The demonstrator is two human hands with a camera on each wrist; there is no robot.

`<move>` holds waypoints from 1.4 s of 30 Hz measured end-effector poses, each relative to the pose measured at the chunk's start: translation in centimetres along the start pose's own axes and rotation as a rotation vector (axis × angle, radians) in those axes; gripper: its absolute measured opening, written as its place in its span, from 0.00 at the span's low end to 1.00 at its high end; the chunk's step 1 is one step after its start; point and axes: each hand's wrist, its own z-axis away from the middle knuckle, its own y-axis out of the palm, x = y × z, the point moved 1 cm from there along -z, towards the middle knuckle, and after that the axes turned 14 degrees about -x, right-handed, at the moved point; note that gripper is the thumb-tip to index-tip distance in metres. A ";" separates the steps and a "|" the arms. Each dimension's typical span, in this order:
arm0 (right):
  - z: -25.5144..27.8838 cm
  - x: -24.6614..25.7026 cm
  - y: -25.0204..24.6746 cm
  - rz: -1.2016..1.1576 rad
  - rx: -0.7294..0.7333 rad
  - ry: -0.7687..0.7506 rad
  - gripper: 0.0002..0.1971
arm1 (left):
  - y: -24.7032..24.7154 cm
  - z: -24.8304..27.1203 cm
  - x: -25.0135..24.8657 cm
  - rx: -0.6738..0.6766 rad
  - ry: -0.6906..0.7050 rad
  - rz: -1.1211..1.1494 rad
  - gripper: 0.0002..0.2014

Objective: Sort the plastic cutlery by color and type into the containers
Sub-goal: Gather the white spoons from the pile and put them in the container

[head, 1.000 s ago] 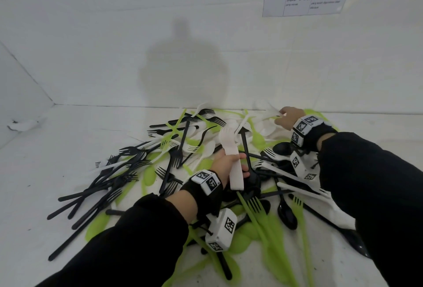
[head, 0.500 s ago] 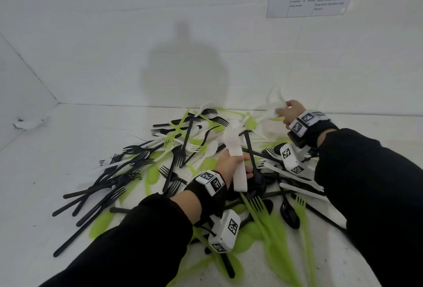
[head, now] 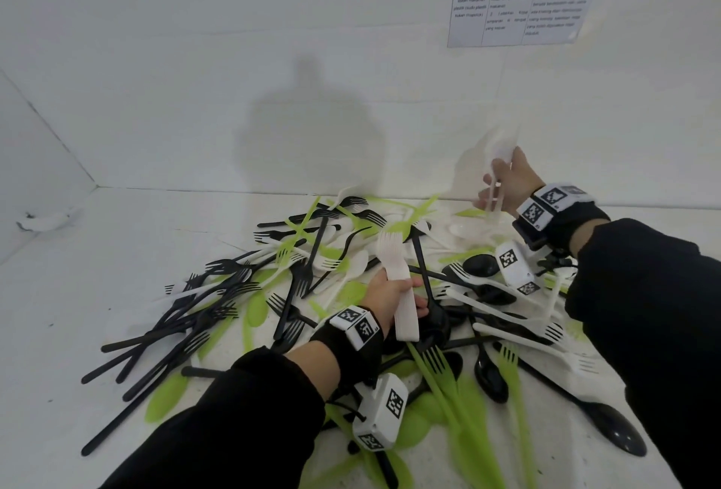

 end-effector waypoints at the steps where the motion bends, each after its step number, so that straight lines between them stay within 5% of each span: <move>1: -0.3 -0.5 0.0 0.159 0.014 -0.040 0.04 | 0.0 0.0 0.0 -0.002 0.000 -0.001 0.09; 7: -1.8 -2.6 -0.6 1.135 0.124 -0.315 0.30 | 0.0 -0.1 0.0 0.000 -0.015 0.024 0.09; 11: -1.8 -3.3 -0.9 1.522 0.205 -0.438 0.22 | 0.0 -0.2 0.1 0.006 -0.014 0.031 0.09; 18: -2.3 -2.8 -1.7 1.438 0.184 -0.361 0.32 | 0.0 -0.2 0.2 -0.004 -0.010 0.031 0.09; 22: -2.2 -1.4 -1.9 1.413 0.099 -0.468 0.10 | 0.0 -0.1 0.2 -0.004 -0.011 0.024 0.09; 26: -1.7 0.1 -2.1 1.267 -0.032 -0.514 0.09 | 0.0 0.0 0.2 -0.007 -0.012 0.022 0.09; 30: -0.3 0.1 -0.9 1.019 0.053 -0.515 0.16 | 0.0 0.0 0.2 -0.009 -0.009 0.021 0.07; 35: 3.2 -1.6 1.5 1.230 0.339 -0.522 0.29 | -0.1 0.1 0.4 -0.011 -0.005 0.017 0.08; 39: 3.6 -3.2 2.8 1.399 0.457 -0.558 0.12 | -0.3 0.1 0.5 -0.012 -0.011 0.026 0.06; 42: 3.6 -2.9 3.3 1.412 0.412 -0.628 0.14 | -0.3 0.1 0.6 -0.007 -0.011 0.027 0.07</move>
